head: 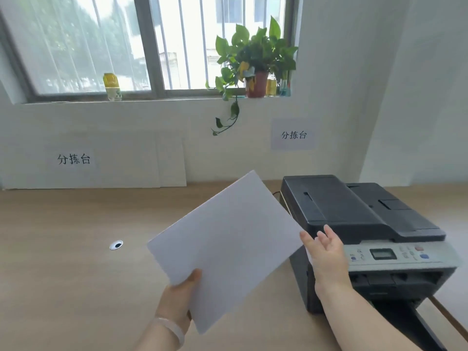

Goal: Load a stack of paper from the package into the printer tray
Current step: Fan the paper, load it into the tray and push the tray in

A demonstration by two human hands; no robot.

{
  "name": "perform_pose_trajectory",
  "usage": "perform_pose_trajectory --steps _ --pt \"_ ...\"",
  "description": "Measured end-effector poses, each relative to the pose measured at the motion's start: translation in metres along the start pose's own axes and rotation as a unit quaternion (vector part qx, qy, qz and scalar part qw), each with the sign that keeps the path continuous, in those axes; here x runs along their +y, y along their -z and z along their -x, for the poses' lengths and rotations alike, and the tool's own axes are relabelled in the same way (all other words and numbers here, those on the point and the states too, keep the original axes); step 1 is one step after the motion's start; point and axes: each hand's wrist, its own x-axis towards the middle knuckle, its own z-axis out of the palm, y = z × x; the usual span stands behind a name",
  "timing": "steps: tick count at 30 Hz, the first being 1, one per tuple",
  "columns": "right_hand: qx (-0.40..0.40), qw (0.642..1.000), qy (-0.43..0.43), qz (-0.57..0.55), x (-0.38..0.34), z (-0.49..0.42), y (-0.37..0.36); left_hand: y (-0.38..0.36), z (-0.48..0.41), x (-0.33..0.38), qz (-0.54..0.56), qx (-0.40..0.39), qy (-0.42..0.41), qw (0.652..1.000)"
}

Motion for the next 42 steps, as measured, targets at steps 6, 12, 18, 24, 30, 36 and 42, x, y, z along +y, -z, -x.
perform_pose_trajectory --steps 6,12,18,24,30,36,42 --pt "-0.147 0.959 -0.193 -0.144 0.019 0.02 -0.031 -0.03 0.003 -0.017 0.1 -0.016 0.04 0.994" --pt "-0.069 0.974 -0.179 -0.116 0.026 0.03 -0.041 -0.056 0.018 -0.033 0.13 -0.035 0.083 0.987" --pt "-0.066 0.984 -0.141 -0.083 0.022 0.021 -0.024 -0.052 0.021 -0.031 0.158 -0.077 0.09 0.98" --pt "-0.131 0.977 -0.168 -0.009 0.02 0.006 0.019 -0.013 -0.001 -0.006 0.09 -0.072 0.113 0.987" --pt "-0.203 0.958 -0.185 0.083 0.045 0.013 0.037 -0.021 -0.004 -0.017 -0.141 -0.19 0.163 0.958" --pt "-0.204 0.966 -0.149 0.055 0.078 0.018 0.047 -0.034 0.0 -0.06 -0.084 -0.115 0.096 0.985" --pt "-0.157 0.971 -0.151 0.094 0.131 0.025 0.062 -0.03 -0.007 -0.12 -0.18 -0.068 0.079 0.978"
